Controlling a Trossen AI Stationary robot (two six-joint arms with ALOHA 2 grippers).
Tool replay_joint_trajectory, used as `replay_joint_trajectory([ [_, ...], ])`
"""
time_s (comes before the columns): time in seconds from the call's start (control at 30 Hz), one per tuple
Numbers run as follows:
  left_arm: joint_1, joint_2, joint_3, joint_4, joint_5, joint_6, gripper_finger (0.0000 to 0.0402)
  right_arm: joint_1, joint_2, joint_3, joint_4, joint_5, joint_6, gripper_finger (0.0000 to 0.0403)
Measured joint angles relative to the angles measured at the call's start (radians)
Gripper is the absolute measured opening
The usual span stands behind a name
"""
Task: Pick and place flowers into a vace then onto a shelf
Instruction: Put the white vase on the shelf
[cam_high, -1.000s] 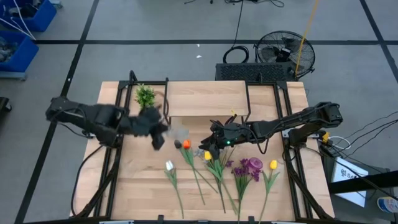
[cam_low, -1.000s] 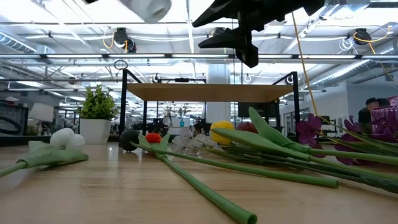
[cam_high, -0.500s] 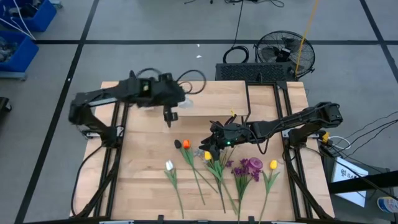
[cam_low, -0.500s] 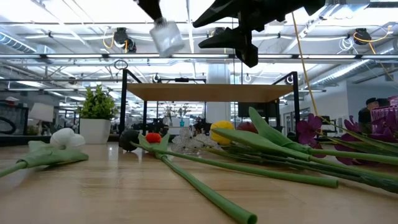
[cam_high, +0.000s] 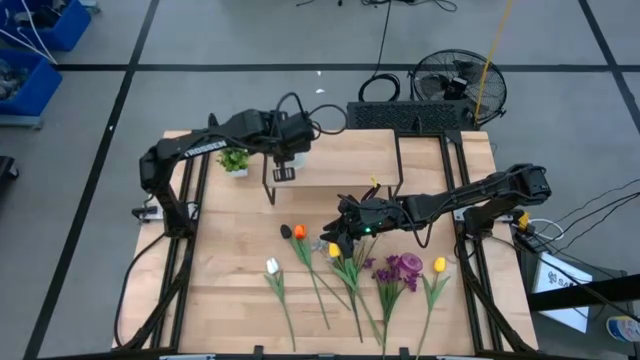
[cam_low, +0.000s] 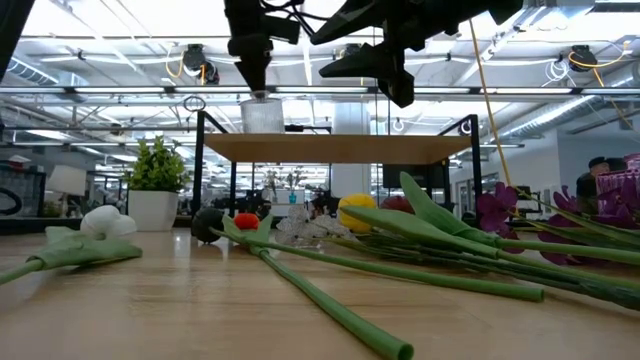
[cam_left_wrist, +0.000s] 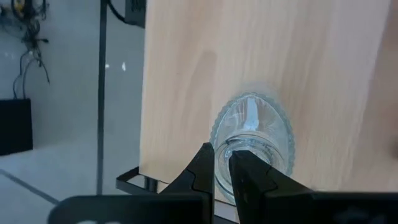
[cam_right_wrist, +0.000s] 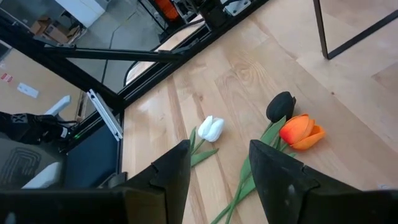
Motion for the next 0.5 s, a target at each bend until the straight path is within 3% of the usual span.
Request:
replay_joint_trajectory([
  [0.17, -0.005, 0.000, 0.000, -0.003, -0.002, 0.063, 0.0035, 0.000, 0.000, 0.000, 0.000, 0.000, 0.001, 0.0155],
  [0.5, -0.005, 0.001, 0.000, 0.005, -0.047, 0.072, 0.0145, 0.000, 0.000, 0.000, 0.000, 0.001, 0.003, 0.0155],
])
